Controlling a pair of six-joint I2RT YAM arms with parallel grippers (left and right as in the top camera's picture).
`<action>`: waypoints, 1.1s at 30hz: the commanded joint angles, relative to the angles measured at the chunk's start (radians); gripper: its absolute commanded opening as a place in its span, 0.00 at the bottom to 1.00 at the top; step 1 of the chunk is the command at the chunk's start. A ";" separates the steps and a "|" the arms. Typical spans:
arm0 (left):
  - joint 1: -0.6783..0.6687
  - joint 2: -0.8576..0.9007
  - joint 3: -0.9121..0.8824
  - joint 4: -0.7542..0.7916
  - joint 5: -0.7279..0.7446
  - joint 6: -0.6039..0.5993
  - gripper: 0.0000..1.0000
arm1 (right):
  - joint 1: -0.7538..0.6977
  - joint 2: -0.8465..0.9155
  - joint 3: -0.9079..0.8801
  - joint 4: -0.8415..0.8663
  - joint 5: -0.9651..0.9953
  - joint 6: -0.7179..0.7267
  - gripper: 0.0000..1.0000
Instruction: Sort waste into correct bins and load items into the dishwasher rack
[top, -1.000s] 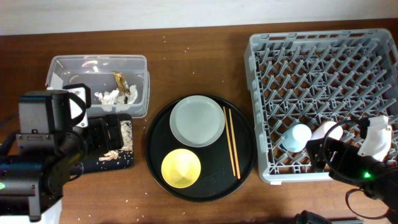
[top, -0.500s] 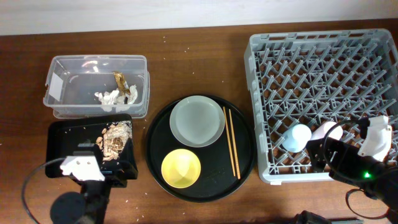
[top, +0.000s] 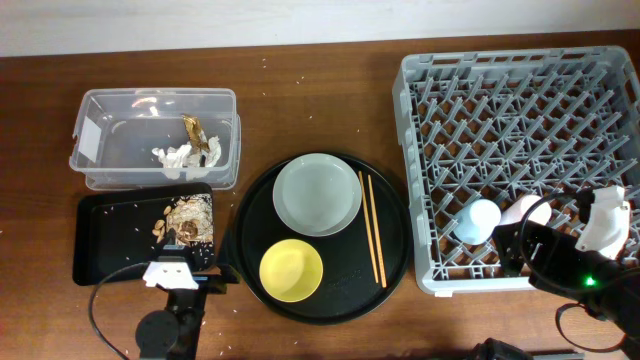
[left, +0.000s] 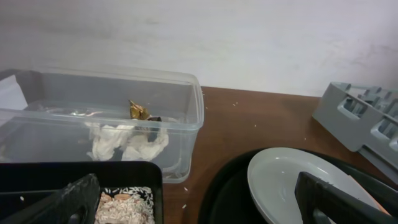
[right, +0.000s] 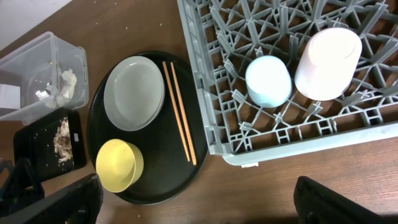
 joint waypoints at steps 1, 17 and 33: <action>0.006 -0.008 -0.008 0.000 0.019 0.006 0.99 | 0.006 0.000 0.006 0.003 0.009 -0.007 0.99; 0.006 -0.008 -0.008 0.000 0.019 0.006 0.99 | 0.006 0.000 0.006 0.003 0.009 -0.007 0.99; 0.006 -0.008 -0.008 0.000 0.019 0.005 0.99 | 0.941 0.243 0.002 0.172 0.254 0.309 0.88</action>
